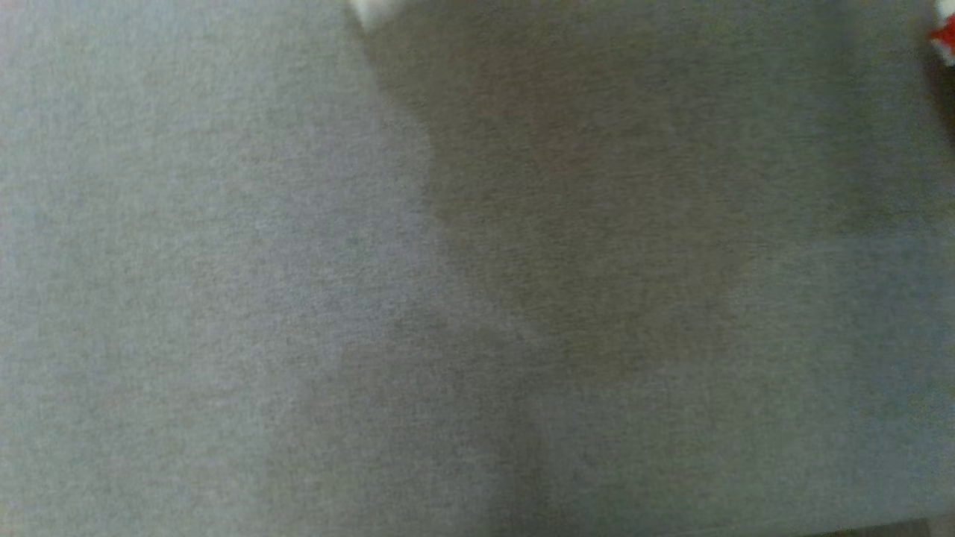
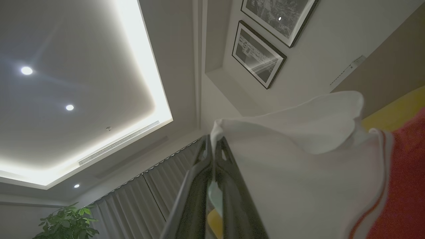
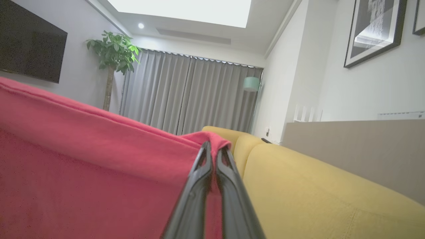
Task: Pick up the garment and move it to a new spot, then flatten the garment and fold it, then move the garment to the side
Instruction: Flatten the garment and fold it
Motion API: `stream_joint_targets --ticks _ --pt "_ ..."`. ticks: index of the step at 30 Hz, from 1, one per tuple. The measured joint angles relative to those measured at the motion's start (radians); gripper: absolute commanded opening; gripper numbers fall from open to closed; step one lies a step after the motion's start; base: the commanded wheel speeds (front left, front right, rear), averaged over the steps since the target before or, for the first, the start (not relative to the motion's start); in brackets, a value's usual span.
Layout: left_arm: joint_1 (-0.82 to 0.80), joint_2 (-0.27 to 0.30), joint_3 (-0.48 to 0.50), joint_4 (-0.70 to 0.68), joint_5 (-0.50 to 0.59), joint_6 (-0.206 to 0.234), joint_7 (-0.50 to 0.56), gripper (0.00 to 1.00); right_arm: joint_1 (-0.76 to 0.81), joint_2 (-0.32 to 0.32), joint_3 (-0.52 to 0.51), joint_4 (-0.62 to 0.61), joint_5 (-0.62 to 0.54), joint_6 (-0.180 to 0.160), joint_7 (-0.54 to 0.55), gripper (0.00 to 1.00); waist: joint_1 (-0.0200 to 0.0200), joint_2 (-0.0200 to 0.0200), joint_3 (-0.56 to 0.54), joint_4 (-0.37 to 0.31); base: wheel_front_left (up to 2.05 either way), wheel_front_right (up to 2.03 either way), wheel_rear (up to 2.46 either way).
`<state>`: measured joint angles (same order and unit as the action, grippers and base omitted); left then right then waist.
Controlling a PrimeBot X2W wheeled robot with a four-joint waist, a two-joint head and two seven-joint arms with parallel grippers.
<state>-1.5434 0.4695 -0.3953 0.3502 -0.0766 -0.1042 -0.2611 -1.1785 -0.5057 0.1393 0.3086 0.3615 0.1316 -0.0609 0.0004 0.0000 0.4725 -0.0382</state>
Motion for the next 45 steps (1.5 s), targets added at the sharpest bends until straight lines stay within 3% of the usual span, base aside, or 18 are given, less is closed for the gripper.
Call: stream_joint_targets --ticks 6,16,21,26,34,45 --pt "0.106 0.004 0.007 -0.099 -0.056 -0.012 0.0 0.0 0.013 -0.001 0.057 0.103 0.0 0.0 -0.043 0.0 -0.0003 0.0 0.046 0.032 0.0 0.0 0.0" --pt "0.757 0.047 -0.01 -0.346 -0.089 -0.017 0.0 0.0 0.311 0.014 0.127 0.238 0.064 0.0 -0.103 0.0 -0.0005 0.0 0.014 0.055 0.0 0.0 0.0" --pt "1.116 0.037 -0.019 -0.413 -0.092 0.032 0.0 0.0 0.516 0.013 0.131 0.239 0.099 0.0 -0.13 0.0 -0.0006 0.0001 -0.054 0.05 0.0 0.0 0.0" --pt "1.385 0.01 -0.04 -0.449 -0.081 0.049 0.001 0.0 0.754 0.012 0.099 0.191 0.119 0.0 -0.134 0.0 -0.0008 0.0001 -0.131 0.043 0.0 0.0 0.0" --pt "1.621 -0.043 -0.033 -0.464 -0.102 0.047 0.002 0.0 1.078 0.051 -0.02 0.0 0.092 0.0 -0.089 0.0 -0.0007 0.0001 -0.221 0.025 0.0 0.0 0.0" --pt "1.692 -0.041 0.001 -0.522 -0.103 0.01 0.002 0.0 1.18 0.105 -0.13 -0.177 0.054 0.0 0.041 0.0 -0.0005 0.0001 -0.25 0.014 0.0 0.0 0.0"
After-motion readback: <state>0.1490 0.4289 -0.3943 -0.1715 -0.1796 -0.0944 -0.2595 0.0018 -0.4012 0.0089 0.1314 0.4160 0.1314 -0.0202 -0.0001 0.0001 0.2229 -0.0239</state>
